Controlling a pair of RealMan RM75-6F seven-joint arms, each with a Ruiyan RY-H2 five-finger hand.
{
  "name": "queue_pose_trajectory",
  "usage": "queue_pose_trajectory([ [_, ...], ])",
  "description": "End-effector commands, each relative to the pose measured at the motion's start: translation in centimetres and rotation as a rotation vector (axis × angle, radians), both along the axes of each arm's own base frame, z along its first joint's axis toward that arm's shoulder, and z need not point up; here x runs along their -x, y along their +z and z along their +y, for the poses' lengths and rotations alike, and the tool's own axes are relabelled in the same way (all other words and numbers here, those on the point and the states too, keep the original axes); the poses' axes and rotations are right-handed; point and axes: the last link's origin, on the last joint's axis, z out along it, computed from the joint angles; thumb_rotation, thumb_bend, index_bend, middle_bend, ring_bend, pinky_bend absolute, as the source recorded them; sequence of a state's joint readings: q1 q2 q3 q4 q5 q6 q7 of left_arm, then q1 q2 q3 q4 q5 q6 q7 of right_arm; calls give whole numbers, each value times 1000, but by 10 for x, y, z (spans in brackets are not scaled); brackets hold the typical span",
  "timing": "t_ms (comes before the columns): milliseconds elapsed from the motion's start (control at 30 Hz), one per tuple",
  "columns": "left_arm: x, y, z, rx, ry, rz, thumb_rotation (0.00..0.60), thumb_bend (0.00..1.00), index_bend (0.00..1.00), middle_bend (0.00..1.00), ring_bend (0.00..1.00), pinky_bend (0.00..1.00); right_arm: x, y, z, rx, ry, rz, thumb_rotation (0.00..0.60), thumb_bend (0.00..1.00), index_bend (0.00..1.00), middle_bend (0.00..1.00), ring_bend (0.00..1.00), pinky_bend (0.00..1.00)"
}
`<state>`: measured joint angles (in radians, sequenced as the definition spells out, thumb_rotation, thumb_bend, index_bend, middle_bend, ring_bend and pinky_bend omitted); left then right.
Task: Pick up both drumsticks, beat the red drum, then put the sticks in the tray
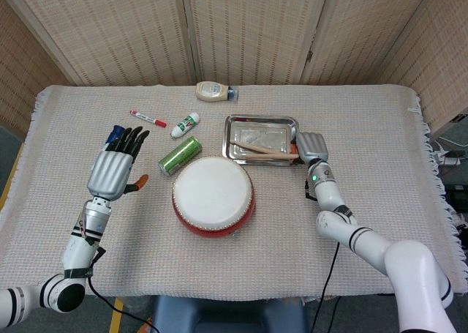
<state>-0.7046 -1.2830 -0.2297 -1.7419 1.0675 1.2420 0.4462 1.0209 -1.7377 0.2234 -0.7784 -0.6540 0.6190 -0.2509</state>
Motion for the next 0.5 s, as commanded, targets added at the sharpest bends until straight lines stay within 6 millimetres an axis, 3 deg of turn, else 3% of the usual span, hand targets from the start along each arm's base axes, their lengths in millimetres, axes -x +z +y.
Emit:
queue_pose_trajectory([
  [33, 1, -1, 0, 6, 1, -3, 600, 291, 0, 0, 0, 208, -6, -13, -1, -13, 14, 16, 600, 489, 978, 835, 716, 864],
  [300, 5, 1, -2, 10, 0, -10, 600, 291, 0, 0, 0, 208, -16, -24, -9, 20, 32, 61, 600, 485, 887, 835, 670, 851],
  [500, 9, 3, -4, 13, 2, -13, 600, 292, 0, 0, 0, 208, -19, -32, -12, 17, 32, 97, 600, 485, 663, 695, 549, 781],
])
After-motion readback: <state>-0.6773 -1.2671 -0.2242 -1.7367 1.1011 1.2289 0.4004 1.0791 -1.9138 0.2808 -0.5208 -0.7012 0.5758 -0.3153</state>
